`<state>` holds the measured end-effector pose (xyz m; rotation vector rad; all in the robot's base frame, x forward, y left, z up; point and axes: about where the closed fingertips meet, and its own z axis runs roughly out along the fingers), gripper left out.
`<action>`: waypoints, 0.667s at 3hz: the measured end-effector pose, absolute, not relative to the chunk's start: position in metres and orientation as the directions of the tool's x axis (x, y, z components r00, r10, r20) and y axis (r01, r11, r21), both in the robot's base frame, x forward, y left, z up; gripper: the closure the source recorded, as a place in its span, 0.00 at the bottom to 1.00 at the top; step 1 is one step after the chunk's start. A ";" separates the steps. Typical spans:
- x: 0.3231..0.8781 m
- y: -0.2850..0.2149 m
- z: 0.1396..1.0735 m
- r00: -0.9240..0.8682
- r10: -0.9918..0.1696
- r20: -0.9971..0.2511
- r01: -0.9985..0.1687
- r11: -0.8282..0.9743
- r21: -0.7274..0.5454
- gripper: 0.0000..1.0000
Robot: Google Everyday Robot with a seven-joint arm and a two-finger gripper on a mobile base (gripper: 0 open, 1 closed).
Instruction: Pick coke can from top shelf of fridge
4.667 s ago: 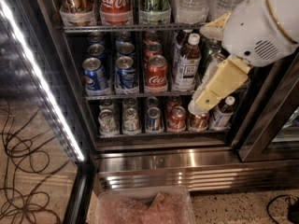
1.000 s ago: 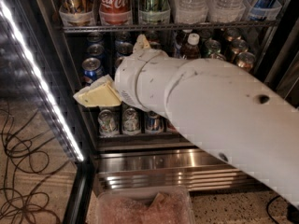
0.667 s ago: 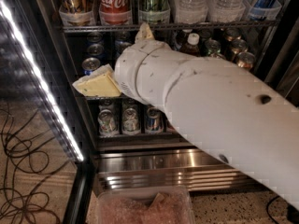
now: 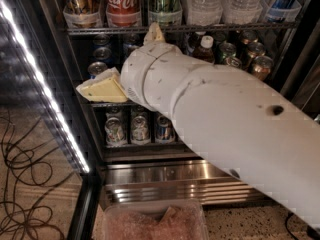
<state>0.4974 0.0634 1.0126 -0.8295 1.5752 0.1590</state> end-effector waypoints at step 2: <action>0.508 0.044 1.014 0.057 -0.326 -0.944 -0.463 0.829 -0.314 0.00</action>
Offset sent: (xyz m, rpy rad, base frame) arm 0.0591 0.0089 0.0051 0.1773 -0.0610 -0.2312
